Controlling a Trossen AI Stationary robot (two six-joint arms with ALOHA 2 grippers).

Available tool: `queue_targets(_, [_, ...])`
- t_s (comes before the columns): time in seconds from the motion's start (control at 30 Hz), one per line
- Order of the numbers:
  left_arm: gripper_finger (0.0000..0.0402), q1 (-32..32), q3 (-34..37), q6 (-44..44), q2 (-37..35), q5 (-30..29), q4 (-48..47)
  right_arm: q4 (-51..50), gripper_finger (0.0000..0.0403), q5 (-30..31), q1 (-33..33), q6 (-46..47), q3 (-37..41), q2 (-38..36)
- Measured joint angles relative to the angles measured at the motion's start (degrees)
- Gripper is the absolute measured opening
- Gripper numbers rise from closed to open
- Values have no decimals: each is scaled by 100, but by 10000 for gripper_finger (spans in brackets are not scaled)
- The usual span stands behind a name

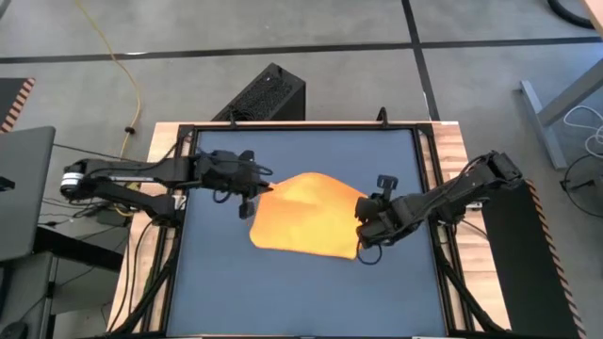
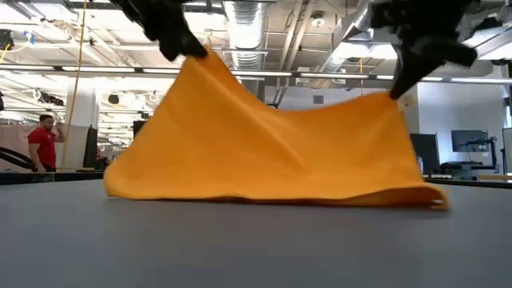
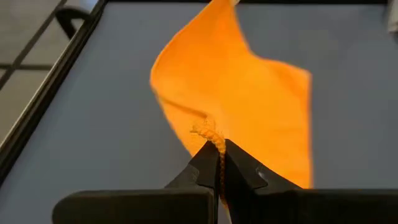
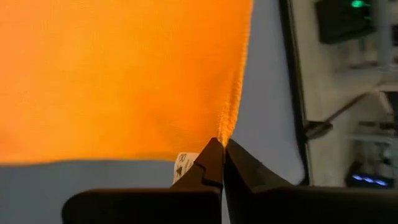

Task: Roll towel
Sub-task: Fold the orange microfiber towel

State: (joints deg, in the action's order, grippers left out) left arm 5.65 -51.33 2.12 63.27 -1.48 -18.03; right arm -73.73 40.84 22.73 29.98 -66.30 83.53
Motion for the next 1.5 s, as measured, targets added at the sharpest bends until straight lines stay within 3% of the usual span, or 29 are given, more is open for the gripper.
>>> queue_targets(0.17, [0,-434,0,-235,-496,34,-295,-120,19,-529,201,-197,-627,0])
queue_targets(0.47, [0,-1680,-2,-286,-1135,997,80,-134,18,-1580,1124,-208,-2092,-7])
queue_targets(0.7, [0,-2795,-4,-205,-1298,1025,1138,227,18,-1654,2075,-305,-3025,-13])
queue_targets(0.8, [0,-3158,-7,-271,-1233,697,1541,520,18,-1645,2275,-578,-3104,-16])
queue_targets(1.0, [0,-3504,123,-881,-828,-1282,1309,427,19,-1383,2219,-645,-2695,-37])
queue_targets(1.13, [0,-3267,578,-1180,-506,-2364,851,322,20,-1244,1692,-652,-1996,-124])
queue_targets(1.37, [0,-2518,1024,-968,-433,-2943,444,356,20,-557,100,-652,-268,-310])
queue_targets(1.5, [0,-2133,1311,-946,-436,-2962,515,720,19,-467,-402,-781,457,-295])
